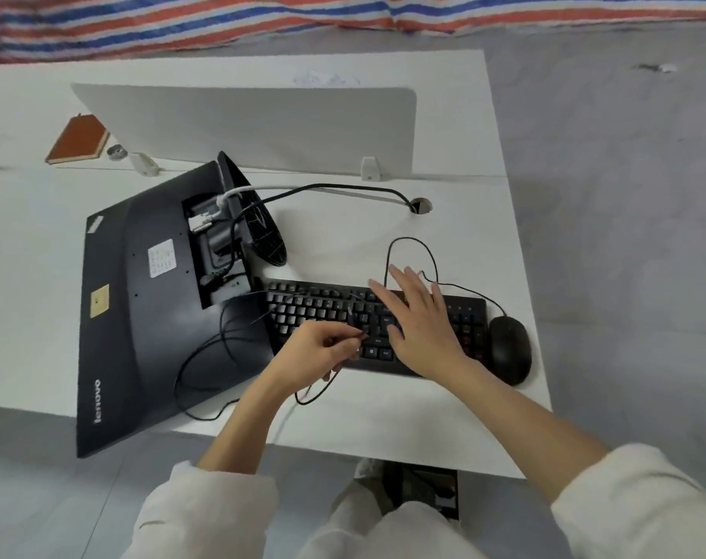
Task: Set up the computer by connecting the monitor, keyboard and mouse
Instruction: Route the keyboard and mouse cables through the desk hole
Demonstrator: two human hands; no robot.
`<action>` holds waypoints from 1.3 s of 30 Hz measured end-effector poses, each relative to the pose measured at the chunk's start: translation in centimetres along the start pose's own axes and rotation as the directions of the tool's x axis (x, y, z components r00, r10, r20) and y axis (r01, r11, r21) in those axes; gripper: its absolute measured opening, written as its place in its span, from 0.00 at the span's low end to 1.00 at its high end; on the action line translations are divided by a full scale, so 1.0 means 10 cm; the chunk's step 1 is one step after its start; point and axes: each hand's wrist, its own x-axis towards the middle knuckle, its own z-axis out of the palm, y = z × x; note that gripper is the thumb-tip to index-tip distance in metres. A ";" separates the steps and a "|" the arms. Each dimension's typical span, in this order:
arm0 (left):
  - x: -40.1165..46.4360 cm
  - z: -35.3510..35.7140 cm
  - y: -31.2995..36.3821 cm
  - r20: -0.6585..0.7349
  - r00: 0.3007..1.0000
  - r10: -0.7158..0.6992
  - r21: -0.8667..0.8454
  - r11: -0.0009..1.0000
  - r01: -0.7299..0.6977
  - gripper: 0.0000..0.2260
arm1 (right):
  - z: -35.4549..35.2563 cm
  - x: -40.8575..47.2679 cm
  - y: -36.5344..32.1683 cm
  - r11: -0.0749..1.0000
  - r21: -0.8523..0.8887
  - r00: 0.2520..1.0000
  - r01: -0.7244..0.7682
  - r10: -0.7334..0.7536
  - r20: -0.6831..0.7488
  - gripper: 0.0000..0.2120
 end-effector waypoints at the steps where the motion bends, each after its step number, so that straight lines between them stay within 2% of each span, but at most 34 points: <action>1: -0.04 -0.04 0.03 0.028 1.000 0.007 0.019 1.000 -0.008 0.08 | -0.01 0.02 -0.02 0.999 -0.034 1.000 0.028 -0.028 -0.011 0.28; 4: -0.07 -0.11 0.07 0.028 1.000 0.014 0.069 0.997 -0.016 0.07 | -0.06 0.01 0.02 0.996 -0.043 0.990 0.076 -0.081 -0.115 0.10; 7: -0.06 -0.17 0.10 -0.068 0.997 0.041 0.085 0.996 -0.035 0.08 | -0.14 -0.02 0.13 0.993 0.003 0.979 0.120 -0.118 -0.164 0.11; 10: -0.04 -0.20 0.17 -0.176 0.983 0.052 0.038 0.998 -0.046 0.05 | -0.35 0.00 0.19 0.990 0.059 0.980 0.127 -0.116 -0.163 0.06; 13: 0.00 -0.17 0.26 -0.338 0.935 0.105 0.069 0.994 -0.087 0.05 | -0.58 0.03 0.12 0.987 0.119 0.994 0.112 -0.113 0.002 0.10; 15: 0.05 -0.16 0.34 -0.387 0.914 0.123 0.075 0.992 -0.102 0.08 | -0.69 0.05 0.04 0.983 0.167 0.990 0.079 -0.097 0.105 0.13; 18: 0.13 -0.14 0.43 -0.378 0.910 0.170 0.175 0.978 -0.110 0.11 | -0.85 0.08 -0.07 0.939 0.332 0.996 0.092 -0.093 -0.011 0.12; 20: 0.14 -0.13 0.48 -0.409 0.897 0.166 0.312 0.949 -0.034 0.18 | -0.97 0.10 -0.10 0.896 0.441 0.993 0.052 0.000 -0.118 0.11; 22: 0.09 -0.12 0.50 -0.512 0.843 0.165 0.392 0.918 0.059 0.27 | -1.07 0.11 -0.10 0.855 0.518 0.981 0.010 0.093 -0.172 0.10; 24: 0.08 -0.10 0.49 -0.560 0.750 0.351 0.572 0.819 0.043 0.32 | -1.12 0.11 -0.11 0.835 0.551 0.984 -0.009 0.104 -0.142 0.10; 25: 0.10 -0.10 0.53 -0.511 0.711 0.483 0.676 0.737 -0.015 0.32 | -1.15 0.11 -0.13 0.838 0.545 0.990 -0.001 0.078 -0.118 0.10; 26: 0.13 -0.09 0.59 -0.435 0.702 0.565 0.730 0.677 -0.092 0.30 | -1.17 0.11 -0.15 0.846 0.533 0.994 0.008 0.051 -0.096 0.10; 27: 0.16 -0.09 0.67 -0.374 0.722 0.582 0.703 0.686 -0.189 0.25 | -1.18 0.12 -0.16 0.850 0.526 0.995 0.017 0.039 -0.095 0.10; 28: 0.18 -0.08 0.77 -0.326 0.783 0.529 0.586 0.764 -0.271 0.19 | -1.20 0.15 -0.18 0.847 0.531 0.991 0.023 0.051 -0.125 0.10; 30: 0.16 -0.09 0.93 -0.190 0.921 0.340 0.193 0.933 -0.305 0.09 | -1.22 0.19 -0.17 0.794 0.608 0.961 0.015 0.155 -0.227 0.11; 31: 0.16 -0.12 0.95 -0.126 0.951 0.281 0.038 0.960 -0.278 0.07 | -1.22 0.22 -0.14 0.727 0.687 0.932 0.007 0.244 -0.268 0.12; 32: 0.16 -0.16 0.94 -0.076 0.966 0.248 -0.045 0.967 -0.251 0.08 | -1.23 0.26 -0.10 0.635 0.773 0.893 0.010 0.342 -0.292 0.13; 35: 0.11 -0.32 0.78 -0.068 0.979 0.193 -0.137 0.970 -0.201 0.10 | -1.25 0.30 0.07 0.319 0.947 0.740 0.033 0.629 -0.237 0.15; 36: 0.10 -0.38 0.74 -0.091 0.981 0.173 -0.170 0.968 -0.187 0.10 | -1.23 0.29 0.15 0.266 0.964 0.693 0.020 0.691 -0.205 0.15; 37: 0.09 -0.45 0.70 -0.108 0.983 0.145 -0.225 0.960 -0.166 0.11 | -1.22 0.28 0.21 0.270 0.963 0.667 -0.023 0.721 -0.187 0.14; 38: 0.08 -0.51 0.69 -0.120 0.986 0.118 -0.280 0.949 -0.148 0.12 | -1.21 0.27 0.25 0.319 0.943 0.675 -0.091 0.716 -0.177 0.13; 39: 0.08 -0.56 0.70 -0.130 0.987 0.098 -0.310 0.941 -0.134 0.12 | -1.21 0.26 0.26 0.388 0.908 0.716 -0.160 0.678 -0.164 0.12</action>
